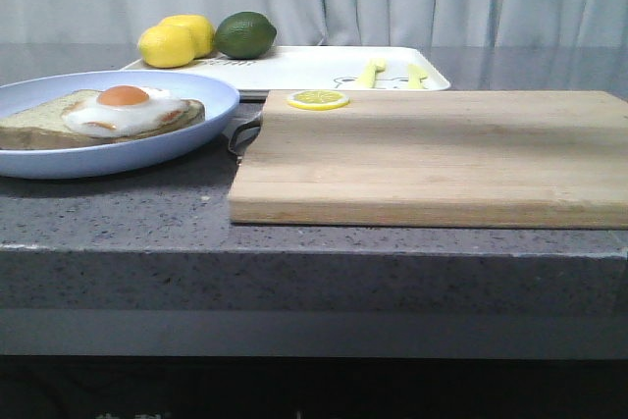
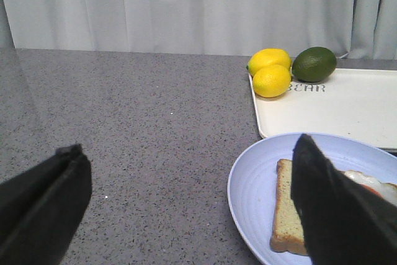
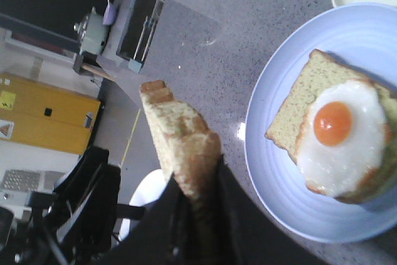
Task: Place bread and move sandwich to tray
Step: 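Carry the bread over the plate and lay it on the fried egg, then open the right gripper and withdraw it above the cutting board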
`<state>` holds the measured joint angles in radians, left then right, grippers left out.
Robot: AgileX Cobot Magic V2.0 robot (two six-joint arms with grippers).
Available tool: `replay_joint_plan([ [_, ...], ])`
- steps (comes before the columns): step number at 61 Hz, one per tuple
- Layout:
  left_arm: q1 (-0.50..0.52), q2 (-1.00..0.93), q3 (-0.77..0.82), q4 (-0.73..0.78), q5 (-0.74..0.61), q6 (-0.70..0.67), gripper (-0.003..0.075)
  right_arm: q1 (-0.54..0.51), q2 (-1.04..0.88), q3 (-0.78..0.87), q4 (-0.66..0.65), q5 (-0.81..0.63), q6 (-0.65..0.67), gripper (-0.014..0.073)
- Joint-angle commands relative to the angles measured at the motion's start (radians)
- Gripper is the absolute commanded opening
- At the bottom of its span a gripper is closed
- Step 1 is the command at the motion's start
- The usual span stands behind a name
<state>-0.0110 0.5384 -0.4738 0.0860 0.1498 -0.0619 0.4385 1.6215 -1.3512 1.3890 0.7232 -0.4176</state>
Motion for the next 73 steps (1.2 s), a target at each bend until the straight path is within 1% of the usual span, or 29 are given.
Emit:
replay_joint_plan([
  [1,-0.001,0.007,-0.037,0.000,-0.082,0.001,0.0638,0.071,0.019,-0.025,0.156,-0.142,-0.002,-0.0078],
  [7,-0.001,0.007,-0.037,0.000,-0.082,0.001,0.0638,0.121,0.095,-0.027,0.227,-0.240,-0.002,-0.0078],
  [11,-0.001,0.007,-0.037,0.000,-0.082,0.001,0.0638,0.133,0.141,-0.031,0.250,-0.268,-0.002,-0.0078],
  [23,-0.001,0.007,-0.037,0.000,-0.082,0.001,0.0638,0.134,0.238,-0.056,0.262,-0.229,-0.021,-0.0078],
  [42,-0.001,0.007,-0.037,0.000,-0.082,0.001,0.0638,0.134,0.262,-0.059,0.258,-0.258,-0.025,-0.0074],
  [46,-0.001,0.007,-0.037,0.000,-0.082,0.001,0.0638,0.133,0.262,-0.059,0.258,-0.259,-0.025,-0.0060],
  [49,-0.001,0.007,-0.037,0.000,-0.082,0.001,0.0638,0.133,0.262,-0.059,0.258,-0.258,-0.025,-0.0029],
  [57,-0.001,0.007,-0.037,0.000,-0.082,0.001,0.0638,0.132,0.262,-0.059,0.258,-0.257,-0.025,0.0091],
  [65,-0.001,0.007,-0.037,0.000,-0.082,0.001,0.0638,0.131,0.262,-0.059,0.258,-0.257,-0.025,0.0253],
  [73,-0.001,0.007,-0.037,0.000,-0.082,0.001,0.0638,0.122,0.260,-0.059,0.257,-0.243,-0.025,0.0391],
])
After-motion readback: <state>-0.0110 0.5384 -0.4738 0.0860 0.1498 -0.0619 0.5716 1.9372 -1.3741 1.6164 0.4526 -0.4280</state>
